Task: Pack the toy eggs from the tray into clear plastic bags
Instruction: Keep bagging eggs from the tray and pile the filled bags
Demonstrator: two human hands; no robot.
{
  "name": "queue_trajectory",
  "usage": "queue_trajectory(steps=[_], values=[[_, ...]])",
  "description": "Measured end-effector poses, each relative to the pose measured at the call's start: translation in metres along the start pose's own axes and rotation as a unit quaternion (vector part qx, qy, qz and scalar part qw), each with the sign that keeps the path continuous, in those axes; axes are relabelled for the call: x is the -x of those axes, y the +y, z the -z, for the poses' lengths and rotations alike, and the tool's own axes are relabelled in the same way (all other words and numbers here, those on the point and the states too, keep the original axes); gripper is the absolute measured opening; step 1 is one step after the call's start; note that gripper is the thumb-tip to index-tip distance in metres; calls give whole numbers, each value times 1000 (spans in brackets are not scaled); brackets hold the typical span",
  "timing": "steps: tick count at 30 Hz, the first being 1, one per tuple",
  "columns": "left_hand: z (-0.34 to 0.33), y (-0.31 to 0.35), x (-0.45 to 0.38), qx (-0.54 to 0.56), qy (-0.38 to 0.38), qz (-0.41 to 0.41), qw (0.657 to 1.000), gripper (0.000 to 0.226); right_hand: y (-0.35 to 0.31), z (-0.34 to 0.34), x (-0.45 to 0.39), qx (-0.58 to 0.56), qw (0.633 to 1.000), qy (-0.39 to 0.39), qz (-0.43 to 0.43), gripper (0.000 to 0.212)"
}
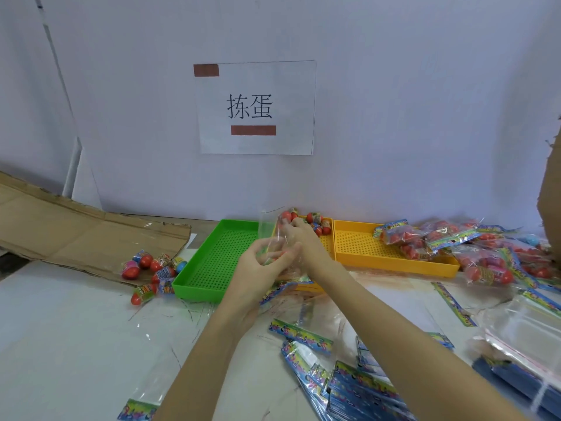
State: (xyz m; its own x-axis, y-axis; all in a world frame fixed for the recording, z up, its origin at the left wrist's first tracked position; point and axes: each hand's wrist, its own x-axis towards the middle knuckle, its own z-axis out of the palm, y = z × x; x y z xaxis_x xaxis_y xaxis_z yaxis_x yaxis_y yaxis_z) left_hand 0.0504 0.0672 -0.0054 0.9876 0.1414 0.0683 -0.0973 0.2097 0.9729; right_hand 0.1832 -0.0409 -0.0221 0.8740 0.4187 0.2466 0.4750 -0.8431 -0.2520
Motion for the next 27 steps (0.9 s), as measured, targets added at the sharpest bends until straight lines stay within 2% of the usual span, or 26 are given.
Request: queue_trajectory(steps=[4, 5, 8, 10, 12, 16, 19, 21, 24, 27], values=[[-3, 3, 0, 4, -26, 8, 1000, 38, 7, 10, 13, -17, 999, -50, 9, 68], [-3, 4, 1, 3, -36, 8, 999, 36, 9, 12, 18, -6, 999, -39, 17, 69], [-1, 2, 2, -28, -52, -10, 998, 30, 11, 21, 37, -119, 990, 70, 5, 47], [2, -2, 3, -57, -63, -17, 996, 29, 13, 28, 49, -221, 966, 133, -28, 38], [2, -4, 3, -80, -71, -11, 994, 34, 18, 34, 63, -314, 937, 136, -78, 32], [-2, -7, 3, -80, -102, 5, 992, 49, 28, 39, 100, -498, 843, 165, -119, 26], [-2, -10, 2, -86, -96, -7, 992, 50, 28, 40, 120, -554, 783, 245, -141, 22], [-1, -11, 1, -107, -93, -13, 990, 51, 25, 47, 127, -548, 763, 308, -151, 23], [-2, -14, -1, -164, -85, -35, 982, 51, 18, 66, 132, -528, 764, 364, -69, 30], [-5, -16, 0, -232, -103, -85, 964, 47, 10, 76, 135, -517, 786, 337, 29, 32]])
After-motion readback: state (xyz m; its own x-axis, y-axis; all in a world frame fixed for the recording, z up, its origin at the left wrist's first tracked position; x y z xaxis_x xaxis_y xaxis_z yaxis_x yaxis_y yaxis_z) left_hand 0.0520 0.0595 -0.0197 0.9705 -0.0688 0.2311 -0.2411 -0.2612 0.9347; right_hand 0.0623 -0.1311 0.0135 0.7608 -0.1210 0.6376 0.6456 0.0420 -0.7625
